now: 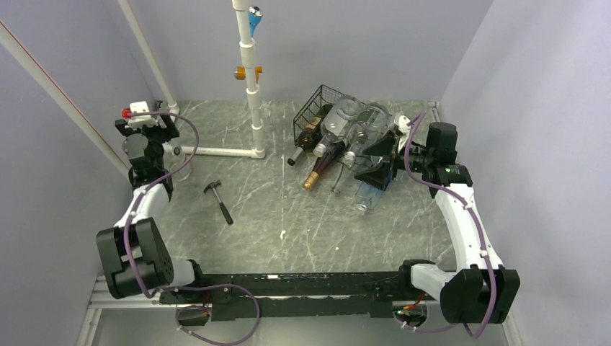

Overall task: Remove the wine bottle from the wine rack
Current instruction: Place the wine bottle at the center of the board, then pick up the wine bottle from the wine rack.

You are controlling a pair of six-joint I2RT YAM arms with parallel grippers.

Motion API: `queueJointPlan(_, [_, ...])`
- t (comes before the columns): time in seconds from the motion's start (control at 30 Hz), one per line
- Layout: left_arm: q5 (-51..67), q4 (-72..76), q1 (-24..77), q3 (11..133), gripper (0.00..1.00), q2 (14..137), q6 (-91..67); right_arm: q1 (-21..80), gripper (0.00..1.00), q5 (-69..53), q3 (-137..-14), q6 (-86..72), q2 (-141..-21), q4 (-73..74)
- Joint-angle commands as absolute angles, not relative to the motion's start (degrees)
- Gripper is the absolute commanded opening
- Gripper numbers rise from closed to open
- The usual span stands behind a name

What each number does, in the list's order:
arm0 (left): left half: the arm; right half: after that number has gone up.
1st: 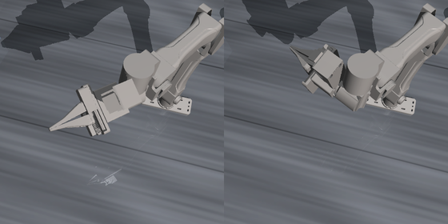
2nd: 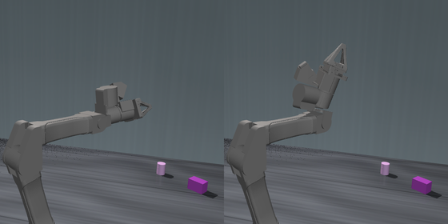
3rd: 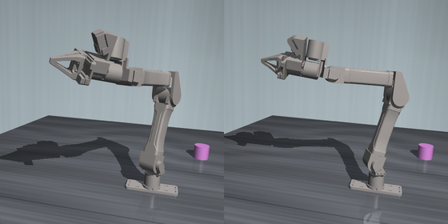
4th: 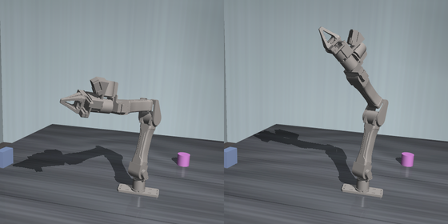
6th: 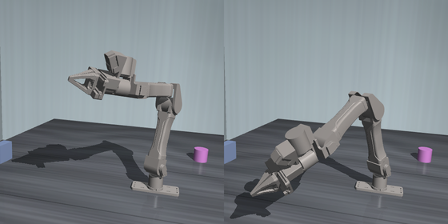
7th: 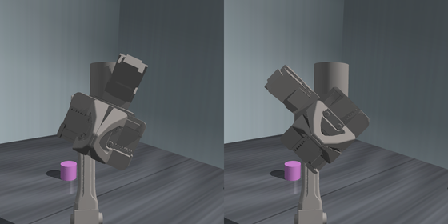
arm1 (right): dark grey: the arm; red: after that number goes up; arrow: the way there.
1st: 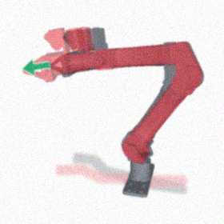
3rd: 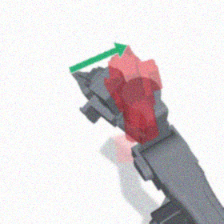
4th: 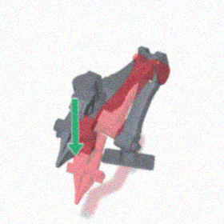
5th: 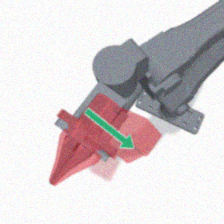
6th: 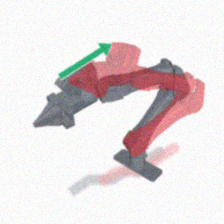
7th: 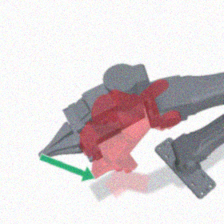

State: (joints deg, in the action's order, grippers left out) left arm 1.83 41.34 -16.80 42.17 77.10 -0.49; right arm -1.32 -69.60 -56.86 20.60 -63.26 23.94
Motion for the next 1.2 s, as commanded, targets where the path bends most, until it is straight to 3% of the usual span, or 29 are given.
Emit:
queueJointPlan(0.0, [0.9,45.6,-17.1,41.5,0.92,71.3,-3.1,-1.5,1.0,-71.8,-57.6,21.9,-62.5,22.9])
queueJointPlan(0.1, [1.0,40.4,-17.1,41.7,0.99,67.5,-4.3,-1.5,1.0,-72.1,-57.5,21.7,-62.0,22.8])
queueJointPlan(0.53, [7.4,0.7,-17.1,47.5,1.0,48.0,-22.1,-1.9,1.0,-72.9,-56.7,21.1,-57.4,22.0])
queueJointPlan(0.8, [18.5,-7.5,-17.0,43.3,1.0,36.2,-32.1,-4.1,1.0,-72.2,-56.1,20.1,-54.9,21.0])
queueJointPlan(1.17, [32.8,-15.6,-16.3,43.8,0.99,33.6,-39.1,-4.7,1.0,-71.9,-55.8,19.9,-55.3,20.5])
